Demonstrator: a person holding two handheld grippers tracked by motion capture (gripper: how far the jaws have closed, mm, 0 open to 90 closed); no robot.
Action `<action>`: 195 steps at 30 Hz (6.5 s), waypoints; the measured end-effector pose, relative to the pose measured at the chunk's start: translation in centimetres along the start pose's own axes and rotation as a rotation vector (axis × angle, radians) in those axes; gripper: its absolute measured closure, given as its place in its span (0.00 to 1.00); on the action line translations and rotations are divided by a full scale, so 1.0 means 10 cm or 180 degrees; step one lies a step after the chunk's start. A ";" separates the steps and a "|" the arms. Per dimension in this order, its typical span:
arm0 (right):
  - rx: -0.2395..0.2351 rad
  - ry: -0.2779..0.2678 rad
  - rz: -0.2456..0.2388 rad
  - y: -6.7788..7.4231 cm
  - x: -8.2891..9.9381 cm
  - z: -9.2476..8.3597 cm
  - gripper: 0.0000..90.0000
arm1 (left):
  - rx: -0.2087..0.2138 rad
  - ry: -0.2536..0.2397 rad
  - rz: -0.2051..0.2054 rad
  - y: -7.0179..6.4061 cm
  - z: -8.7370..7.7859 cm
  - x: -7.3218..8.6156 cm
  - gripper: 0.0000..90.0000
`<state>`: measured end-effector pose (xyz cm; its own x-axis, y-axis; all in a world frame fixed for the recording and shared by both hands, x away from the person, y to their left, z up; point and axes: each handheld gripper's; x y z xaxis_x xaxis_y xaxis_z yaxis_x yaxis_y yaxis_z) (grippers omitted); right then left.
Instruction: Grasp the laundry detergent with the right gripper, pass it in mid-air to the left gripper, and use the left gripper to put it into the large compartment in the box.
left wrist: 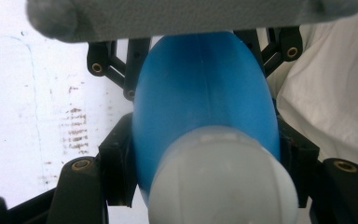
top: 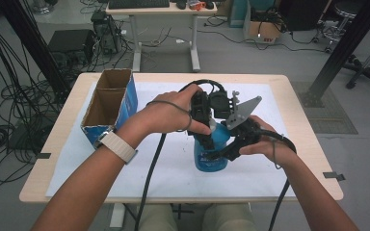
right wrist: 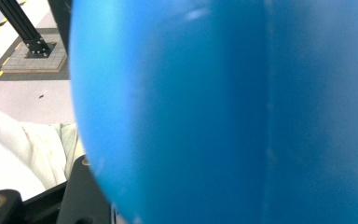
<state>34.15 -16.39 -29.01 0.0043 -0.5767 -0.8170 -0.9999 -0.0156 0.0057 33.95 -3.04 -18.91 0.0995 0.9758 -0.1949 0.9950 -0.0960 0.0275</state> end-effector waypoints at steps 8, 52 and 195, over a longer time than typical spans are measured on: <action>0.0008 0.0017 0.0004 -0.01 -0.03 0.01 0.47 | 0.0009 -0.0011 0.0003 0.01 -0.02 0.04 0.41; -0.0006 0.0029 -0.0009 -0.02 -0.08 0.01 0.47 | -0.0030 0.0000 -0.0001 0.00 -0.06 0.03 0.41; 0.0920 0.1175 0.1397 -0.32 0.64 -1.02 0.05 | -0.0653 0.0323 -0.2776 0.80 -1.03 0.67 0.41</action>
<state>37.52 -28.38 -28.39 -0.4526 -0.7235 -0.5213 -0.8736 0.4769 0.0967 42.50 4.72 -9.91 -0.7010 0.6991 -0.1413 0.6947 0.7141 0.0865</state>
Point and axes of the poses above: each handheld gripper's, and its own axes: z roughly forward along the jaws, x roughly out of its underside, y roughly to its left
